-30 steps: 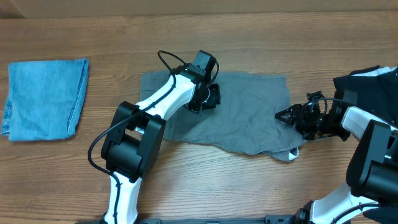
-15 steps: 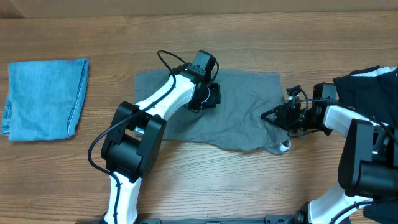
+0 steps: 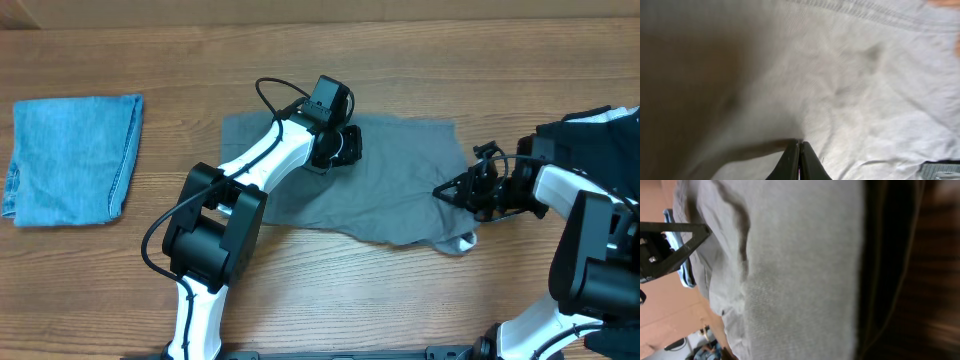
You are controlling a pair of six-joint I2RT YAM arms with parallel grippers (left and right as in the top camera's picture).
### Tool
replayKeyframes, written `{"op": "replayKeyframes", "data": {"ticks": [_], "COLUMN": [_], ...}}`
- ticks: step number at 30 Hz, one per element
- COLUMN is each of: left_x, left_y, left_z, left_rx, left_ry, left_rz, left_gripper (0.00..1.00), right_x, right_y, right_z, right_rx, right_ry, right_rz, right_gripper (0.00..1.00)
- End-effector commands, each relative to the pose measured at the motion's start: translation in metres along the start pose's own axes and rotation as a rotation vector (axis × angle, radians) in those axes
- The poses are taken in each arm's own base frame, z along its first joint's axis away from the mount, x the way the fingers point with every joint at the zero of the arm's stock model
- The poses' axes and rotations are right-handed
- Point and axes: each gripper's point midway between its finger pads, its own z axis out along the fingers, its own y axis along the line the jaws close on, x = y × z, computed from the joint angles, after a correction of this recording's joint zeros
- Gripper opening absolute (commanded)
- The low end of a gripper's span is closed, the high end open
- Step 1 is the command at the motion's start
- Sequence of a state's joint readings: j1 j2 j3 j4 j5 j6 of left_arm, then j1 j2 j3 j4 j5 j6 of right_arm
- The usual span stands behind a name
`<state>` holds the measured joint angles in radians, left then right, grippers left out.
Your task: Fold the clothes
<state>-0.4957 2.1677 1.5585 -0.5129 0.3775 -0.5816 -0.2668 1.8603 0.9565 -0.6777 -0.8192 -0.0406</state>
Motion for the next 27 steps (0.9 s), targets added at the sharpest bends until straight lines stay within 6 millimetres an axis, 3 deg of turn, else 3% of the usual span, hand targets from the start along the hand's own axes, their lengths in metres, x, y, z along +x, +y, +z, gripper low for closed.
{"op": "replayKeyframes", "data": {"ticks": [1, 14, 22, 27], "left_x": [-0.003, 0.006, 0.014, 0.029], "left_y": [-0.01, -0.025, -0.032, -0.046], "left_z": [0.005, 0.017, 0.026, 0.026], "left_rx": [0.071, 0.006, -0.083, -0.051], "left_ry": [0.015, -0.033, -0.098, -0.043], "left_rz": [-0.065, -0.094, -0.069, -0.002], "left_gripper": [0.04, 0.04, 0.04, 0.04], "right_x": [-0.022, -0.028, -0.022, -0.024], "right_y": [-0.003, 0.0, 0.006, 0.005], "right_z": [-0.021, -0.037, -0.032, -0.031], "right_rx": [0.033, 0.077, 0.079, 0.096], "right_ry": [-0.043, -0.025, 0.005, 0.002], "right_rz": [-0.069, -0.033, -0.038, -0.052], "right_gripper": [0.04, 0.04, 0.04, 0.04]}}
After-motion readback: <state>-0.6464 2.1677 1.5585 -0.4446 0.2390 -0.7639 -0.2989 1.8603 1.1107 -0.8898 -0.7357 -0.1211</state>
